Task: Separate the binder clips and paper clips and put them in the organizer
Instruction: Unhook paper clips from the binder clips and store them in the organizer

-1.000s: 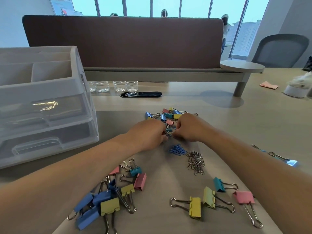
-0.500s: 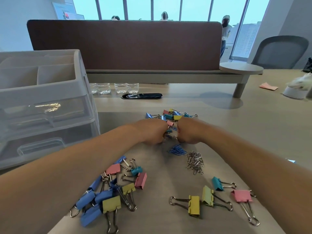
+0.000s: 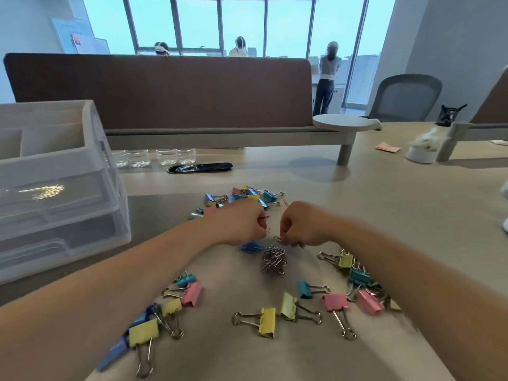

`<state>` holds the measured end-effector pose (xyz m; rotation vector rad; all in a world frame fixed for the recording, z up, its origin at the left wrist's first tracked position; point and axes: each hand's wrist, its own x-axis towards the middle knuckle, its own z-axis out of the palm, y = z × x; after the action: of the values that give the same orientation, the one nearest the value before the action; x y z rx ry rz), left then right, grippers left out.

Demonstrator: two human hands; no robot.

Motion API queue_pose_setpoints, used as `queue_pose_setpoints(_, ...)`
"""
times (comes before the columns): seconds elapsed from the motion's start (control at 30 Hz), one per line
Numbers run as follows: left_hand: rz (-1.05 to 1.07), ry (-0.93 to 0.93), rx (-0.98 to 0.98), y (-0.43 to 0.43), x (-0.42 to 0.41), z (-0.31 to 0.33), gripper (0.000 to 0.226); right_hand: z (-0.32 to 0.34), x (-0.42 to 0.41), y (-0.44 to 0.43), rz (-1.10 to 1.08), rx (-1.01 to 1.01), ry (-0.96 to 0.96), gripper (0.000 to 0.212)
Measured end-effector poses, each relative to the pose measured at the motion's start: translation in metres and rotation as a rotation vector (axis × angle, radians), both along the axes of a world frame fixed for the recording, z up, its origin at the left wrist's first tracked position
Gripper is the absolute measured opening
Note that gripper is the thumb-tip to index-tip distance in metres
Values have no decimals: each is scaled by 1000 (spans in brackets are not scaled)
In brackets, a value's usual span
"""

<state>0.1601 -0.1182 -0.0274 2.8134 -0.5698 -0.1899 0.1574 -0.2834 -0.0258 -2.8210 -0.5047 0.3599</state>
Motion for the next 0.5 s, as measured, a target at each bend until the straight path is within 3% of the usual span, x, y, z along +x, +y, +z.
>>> queue_pose_setpoints(0.37,-29,-12,11,-24,-24,-3,15,0,-22,-9,17,-25,-47,19)
queue_pose_setpoints(0.5,-13,-25,1,-16,-23,-1,18,-1,-17,-8,-39,73,-50,14)
